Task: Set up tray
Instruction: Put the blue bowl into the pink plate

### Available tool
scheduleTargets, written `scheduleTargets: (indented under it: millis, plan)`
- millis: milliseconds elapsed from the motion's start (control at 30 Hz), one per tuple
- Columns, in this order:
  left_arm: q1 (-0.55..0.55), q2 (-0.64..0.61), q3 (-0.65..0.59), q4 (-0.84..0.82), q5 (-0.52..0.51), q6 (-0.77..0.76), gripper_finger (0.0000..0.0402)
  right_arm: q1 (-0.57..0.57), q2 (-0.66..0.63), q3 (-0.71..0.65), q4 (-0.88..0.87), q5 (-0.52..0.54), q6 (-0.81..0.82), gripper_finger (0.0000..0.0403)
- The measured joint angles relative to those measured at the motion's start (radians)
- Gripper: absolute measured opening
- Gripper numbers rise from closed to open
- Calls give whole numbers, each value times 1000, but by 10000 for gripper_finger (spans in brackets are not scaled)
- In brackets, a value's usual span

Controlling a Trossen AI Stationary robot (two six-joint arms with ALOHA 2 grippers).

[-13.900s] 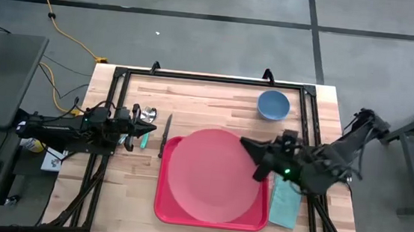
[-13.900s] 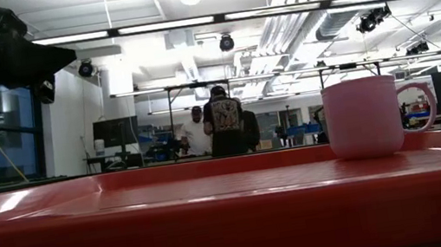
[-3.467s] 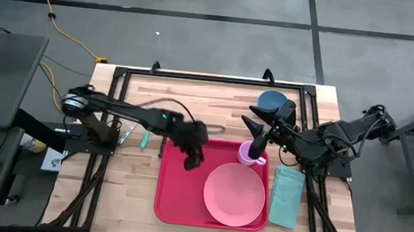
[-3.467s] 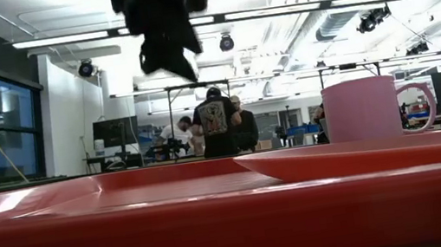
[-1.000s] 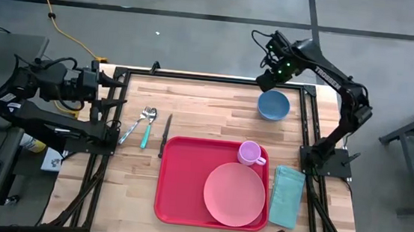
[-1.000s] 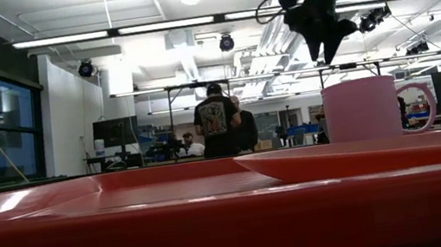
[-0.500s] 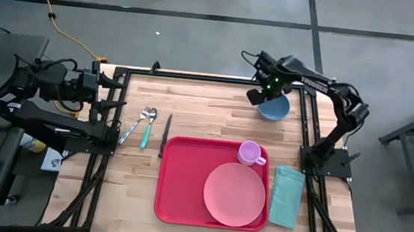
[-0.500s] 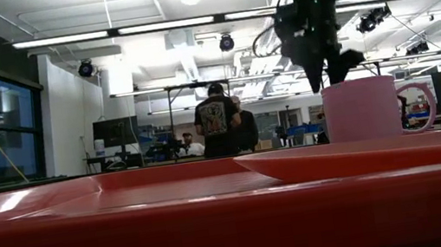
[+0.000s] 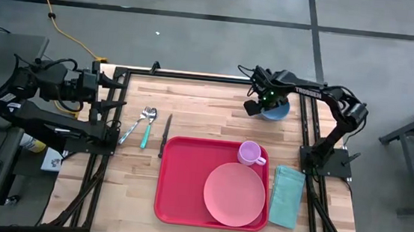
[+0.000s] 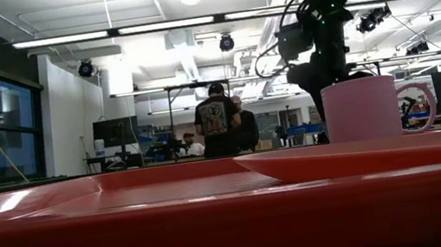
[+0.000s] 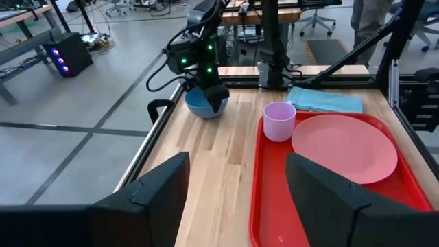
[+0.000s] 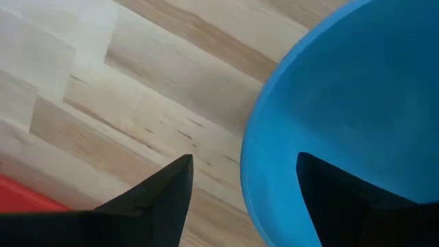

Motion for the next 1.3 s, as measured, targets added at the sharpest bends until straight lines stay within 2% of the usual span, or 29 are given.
scheduleTargets:
  millis: [367,533,1000,1300]
  plan:
    - [0,0,0,0,0,0,273,3,0,-47,45,34,53,237]
    - [0,0,0,0,-2,0,273,5,0,-71,78,25,70,222]
    - [0,0,0,0,-6,0,273,5,0,-99,101,26,102,153]
    - [0,0,0,0,-6,-1,273,5,0,-99,102,24,93,72]
